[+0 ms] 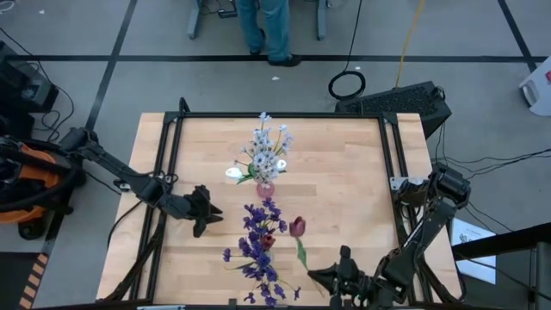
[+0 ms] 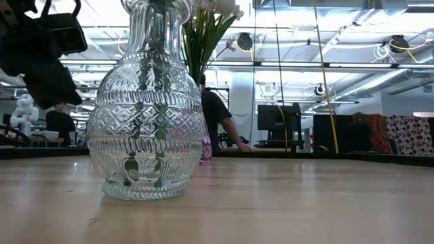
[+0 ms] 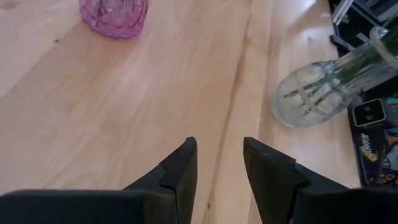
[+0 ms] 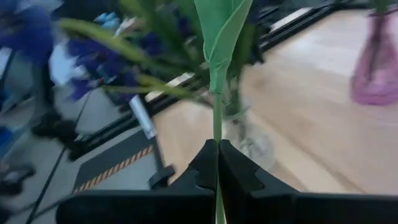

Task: Sort flowers into vase by color
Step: Put the red flower into the transparent vase

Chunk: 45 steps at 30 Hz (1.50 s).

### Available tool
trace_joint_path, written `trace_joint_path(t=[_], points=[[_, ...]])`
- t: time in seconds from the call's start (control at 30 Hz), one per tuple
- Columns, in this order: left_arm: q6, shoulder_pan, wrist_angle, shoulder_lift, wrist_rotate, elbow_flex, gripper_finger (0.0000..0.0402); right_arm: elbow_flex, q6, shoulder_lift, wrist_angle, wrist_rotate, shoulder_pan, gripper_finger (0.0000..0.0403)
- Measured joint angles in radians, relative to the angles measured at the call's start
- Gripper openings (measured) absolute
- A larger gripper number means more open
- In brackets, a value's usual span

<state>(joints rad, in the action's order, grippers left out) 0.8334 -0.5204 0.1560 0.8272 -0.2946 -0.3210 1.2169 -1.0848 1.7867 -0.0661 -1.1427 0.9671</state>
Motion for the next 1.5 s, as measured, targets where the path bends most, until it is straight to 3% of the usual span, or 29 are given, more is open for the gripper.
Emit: trace_joint_path(t=[0.27,0.47,0.57,0.7,0.83,0.9,1.0,1.23,1.5], points=[[0.001,-0.017,-0.053,0.033,-0.026,0.000,0.0136,-0.008,0.169,-0.016,0.043,0.080,-0.026,0.0000],[0.001,-0.020,-0.076,0.044,-0.029,0.000,0.0136,-0.131,0.269,-0.114,0.164,0.147,-0.070,0.0000],[0.015,-0.020,-0.076,0.044,-0.029,0.000,0.0136,-0.258,0.413,-0.179,0.404,0.190,-0.091,0.0000],[0.026,-0.020,-0.080,0.044,-0.030,0.000,0.0136,-0.464,0.688,-0.235,0.895,0.289,-0.114,0.0000],[0.026,-0.020,-0.099,0.044,-0.030,0.000,0.0136,-0.628,0.938,-0.227,1.410,0.453,-0.145,0.0000],[0.026,-0.020,-0.098,0.044,-0.029,0.000,0.0136,-0.655,1.030,-0.212,1.549,0.545,-0.170,0.0000],[0.026,-0.020,-0.098,0.044,-0.029,0.000,0.0136,-0.618,1.168,-0.178,1.583,0.655,-0.218,0.0000],[0.051,-0.020,-0.098,0.044,-0.029,0.000,0.0136,-0.426,1.324,-0.056,1.495,0.673,-0.292,0.0000],[0.052,-0.020,-0.097,0.044,-0.029,0.000,0.0136,-0.317,1.301,0.075,1.496,0.742,-0.341,0.0000]])
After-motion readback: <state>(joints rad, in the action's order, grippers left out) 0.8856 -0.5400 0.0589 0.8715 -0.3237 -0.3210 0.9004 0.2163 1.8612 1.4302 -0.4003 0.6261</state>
